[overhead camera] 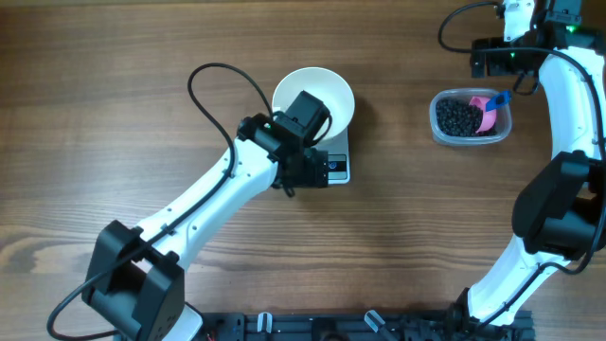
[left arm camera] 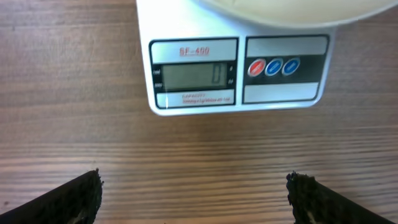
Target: Scoop item into bowl and weigh 150g on scale
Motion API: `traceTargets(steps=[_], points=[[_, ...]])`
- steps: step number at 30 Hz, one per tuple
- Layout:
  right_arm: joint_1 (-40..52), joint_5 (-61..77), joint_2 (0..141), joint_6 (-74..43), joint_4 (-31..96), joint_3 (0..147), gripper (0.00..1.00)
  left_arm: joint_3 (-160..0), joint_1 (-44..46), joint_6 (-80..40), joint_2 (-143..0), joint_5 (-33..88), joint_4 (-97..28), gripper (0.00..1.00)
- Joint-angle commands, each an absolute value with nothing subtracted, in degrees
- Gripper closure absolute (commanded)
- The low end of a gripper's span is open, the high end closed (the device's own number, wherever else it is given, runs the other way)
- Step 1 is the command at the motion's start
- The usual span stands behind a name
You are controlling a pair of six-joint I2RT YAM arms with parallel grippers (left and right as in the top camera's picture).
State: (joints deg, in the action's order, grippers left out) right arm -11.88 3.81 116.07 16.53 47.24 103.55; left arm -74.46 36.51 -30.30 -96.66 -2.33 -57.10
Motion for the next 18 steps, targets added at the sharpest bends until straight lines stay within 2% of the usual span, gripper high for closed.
traceTargets(steps=[1, 18], points=[[-11.6, 4.0, 115.4, 16.4, 47.1, 104.6, 0.00, -74.0, 38.8, -33.7, -97.1, -6.2, -58.1, 0.00], [-11.6, 4.0, 115.4, 16.4, 47.1, 104.6, 0.00, -74.0, 39.1, -35.2, -97.1, -7.4, -57.9, 0.00]])
